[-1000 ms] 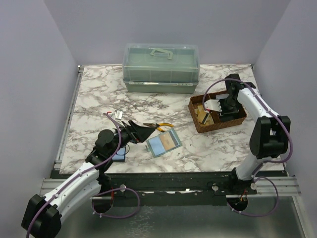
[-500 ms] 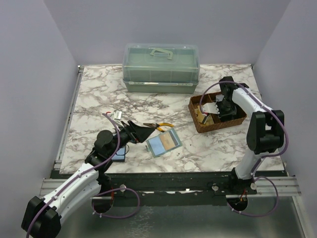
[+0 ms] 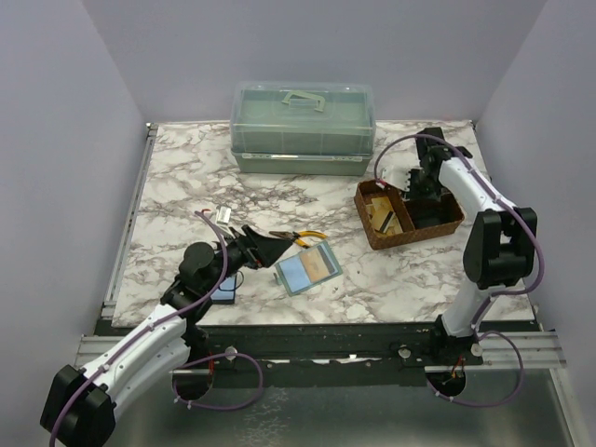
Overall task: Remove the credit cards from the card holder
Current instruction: Place the credit card in the storage box, then reset both arms
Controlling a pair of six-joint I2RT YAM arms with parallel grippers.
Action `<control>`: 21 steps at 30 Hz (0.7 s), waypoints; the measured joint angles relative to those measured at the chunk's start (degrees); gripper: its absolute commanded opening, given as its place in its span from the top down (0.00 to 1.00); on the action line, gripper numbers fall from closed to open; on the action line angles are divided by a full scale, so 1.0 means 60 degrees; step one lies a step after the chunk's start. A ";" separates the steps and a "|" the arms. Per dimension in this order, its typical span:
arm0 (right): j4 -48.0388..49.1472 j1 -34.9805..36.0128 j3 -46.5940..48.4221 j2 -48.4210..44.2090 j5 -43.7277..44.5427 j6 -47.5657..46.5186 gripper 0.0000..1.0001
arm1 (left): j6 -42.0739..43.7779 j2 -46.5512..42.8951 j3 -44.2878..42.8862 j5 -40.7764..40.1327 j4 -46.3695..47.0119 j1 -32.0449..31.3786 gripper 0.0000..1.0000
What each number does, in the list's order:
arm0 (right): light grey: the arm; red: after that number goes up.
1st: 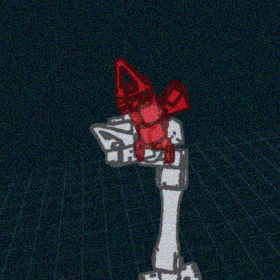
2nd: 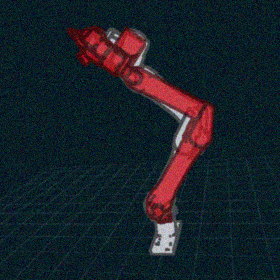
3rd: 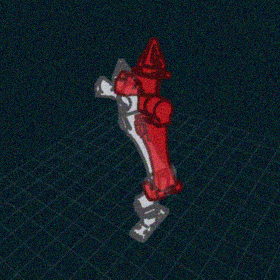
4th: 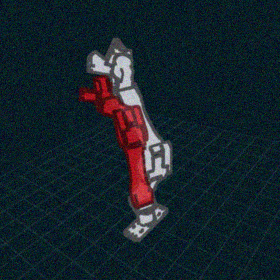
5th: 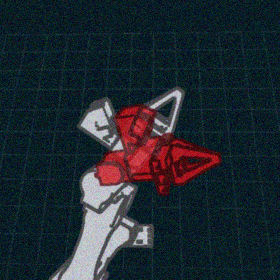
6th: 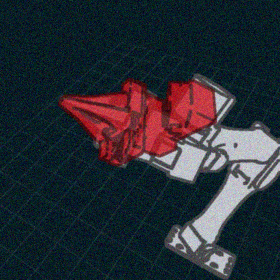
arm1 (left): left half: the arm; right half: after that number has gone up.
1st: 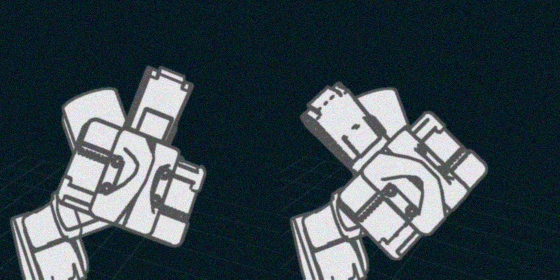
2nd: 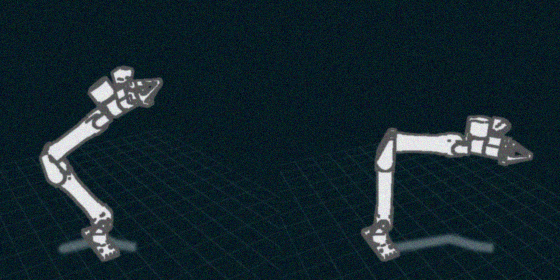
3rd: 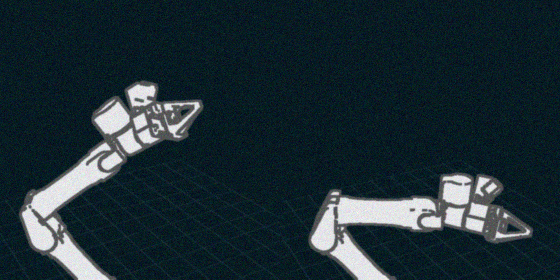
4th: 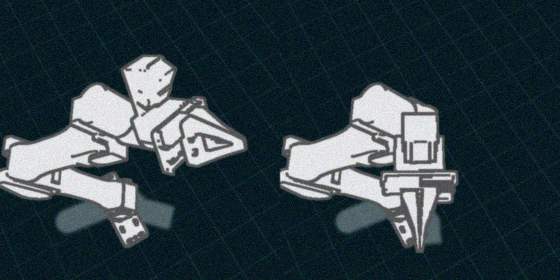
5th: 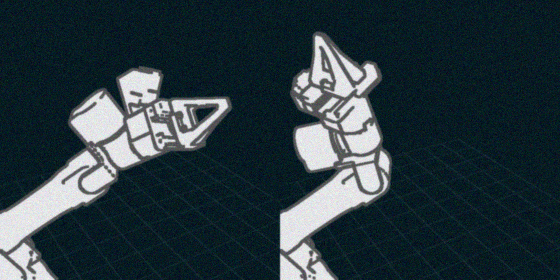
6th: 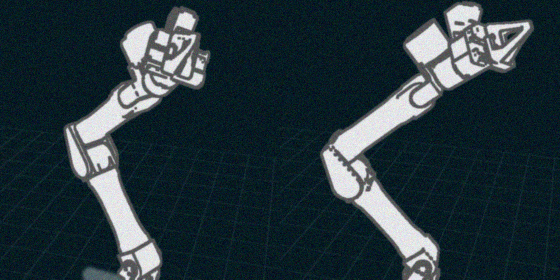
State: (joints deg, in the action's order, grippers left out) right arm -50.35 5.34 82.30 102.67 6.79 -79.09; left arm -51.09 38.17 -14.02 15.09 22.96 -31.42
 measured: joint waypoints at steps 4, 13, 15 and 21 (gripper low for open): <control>-0.0546 -0.0007 0.0430 -0.0259 -0.0994 0.1111 0.67 | 0.0018 0.0291 -0.0215 0.0047 -0.0036 0.0025 0.02; 0.1173 -0.0605 -0.1184 -0.4870 -0.5238 0.5206 0.00 | 0.0204 0.1515 -0.1672 0.0444 -0.0703 0.0630 0.01; 0.1869 -0.0787 -0.1876 -0.5916 -0.5683 0.6306 0.01 | 0.0514 0.1931 -0.2521 0.0597 -0.1326 0.1107 0.01; 0.3322 -0.1563 -0.1701 -0.6160 -0.6255 0.9857 0.01 | 0.1727 0.2849 -0.4983 0.0860 -0.3359 0.2925 0.01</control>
State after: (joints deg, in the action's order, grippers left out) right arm -30.41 -4.03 72.10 65.71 -30.74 -19.94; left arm -40.73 55.27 -43.92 20.25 2.81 -13.87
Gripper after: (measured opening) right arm 0.993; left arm 0.987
